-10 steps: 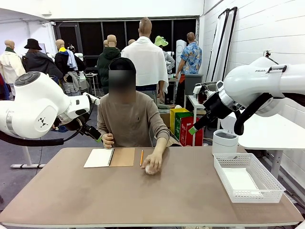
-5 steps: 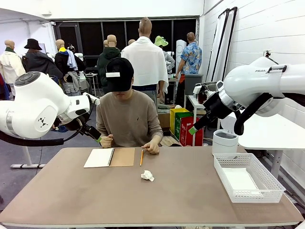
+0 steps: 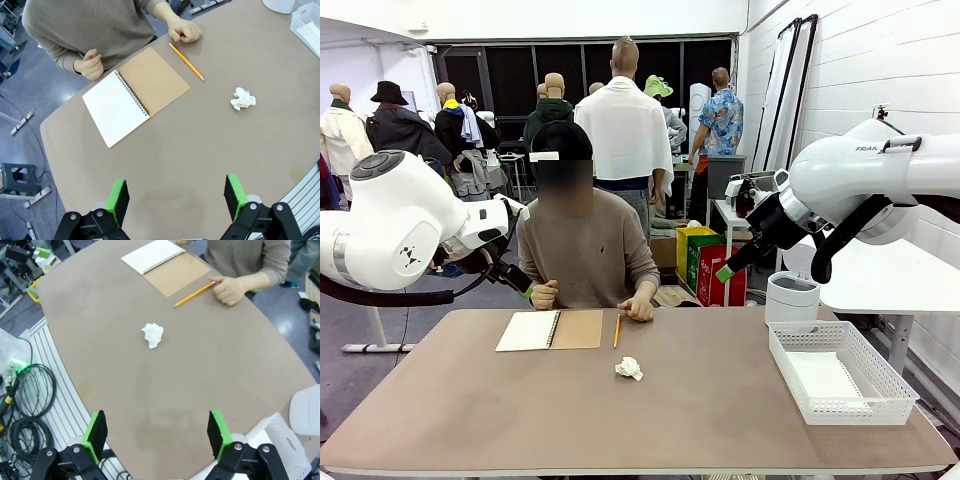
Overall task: Sort the paper based on its condition.
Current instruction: If a person hands you a paper, place it in the Organizing basket , and if it's crumpled, put it in the Trash can.
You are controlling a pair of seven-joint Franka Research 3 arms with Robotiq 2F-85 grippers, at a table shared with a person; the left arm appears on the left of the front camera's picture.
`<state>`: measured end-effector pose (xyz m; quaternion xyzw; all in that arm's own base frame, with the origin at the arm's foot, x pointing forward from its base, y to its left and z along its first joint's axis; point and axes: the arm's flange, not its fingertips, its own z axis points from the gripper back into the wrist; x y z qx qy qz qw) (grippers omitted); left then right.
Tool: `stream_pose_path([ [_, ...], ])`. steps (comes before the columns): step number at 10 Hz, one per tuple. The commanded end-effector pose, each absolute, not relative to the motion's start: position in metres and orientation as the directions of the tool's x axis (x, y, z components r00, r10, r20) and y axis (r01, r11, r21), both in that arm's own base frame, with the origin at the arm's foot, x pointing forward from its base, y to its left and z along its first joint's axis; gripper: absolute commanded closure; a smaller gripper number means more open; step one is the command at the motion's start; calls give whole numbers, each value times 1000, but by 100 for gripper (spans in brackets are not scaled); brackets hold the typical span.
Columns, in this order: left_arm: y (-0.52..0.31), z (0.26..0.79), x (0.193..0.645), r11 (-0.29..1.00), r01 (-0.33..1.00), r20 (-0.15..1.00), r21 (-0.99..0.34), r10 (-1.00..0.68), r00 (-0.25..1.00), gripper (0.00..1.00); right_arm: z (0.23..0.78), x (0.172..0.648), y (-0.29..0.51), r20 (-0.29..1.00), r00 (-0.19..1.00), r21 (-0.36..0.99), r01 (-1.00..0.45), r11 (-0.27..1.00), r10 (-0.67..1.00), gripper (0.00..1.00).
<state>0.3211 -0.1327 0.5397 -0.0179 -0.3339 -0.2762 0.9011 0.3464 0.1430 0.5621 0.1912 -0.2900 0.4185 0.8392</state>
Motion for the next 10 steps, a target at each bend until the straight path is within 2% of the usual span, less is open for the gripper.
stream_pose_path([
  [1,-132,539,321,848,509,612,149,-483,626,0,562,347,143,647,483,80,-813,577,590,0],
  [4,-132,539,321,848,509,612,149,-483,626,0,562,346,143,647,481,78,-813,577,591,0],
  [8,-132,539,321,848,509,612,149,-483,626,0,539,402,203,503,470,-30,-829,558,725,0],
  [10,-132,539,321,848,509,612,149,-483,626,0,521,428,237,480,444,-104,-828,552,757,0],
])
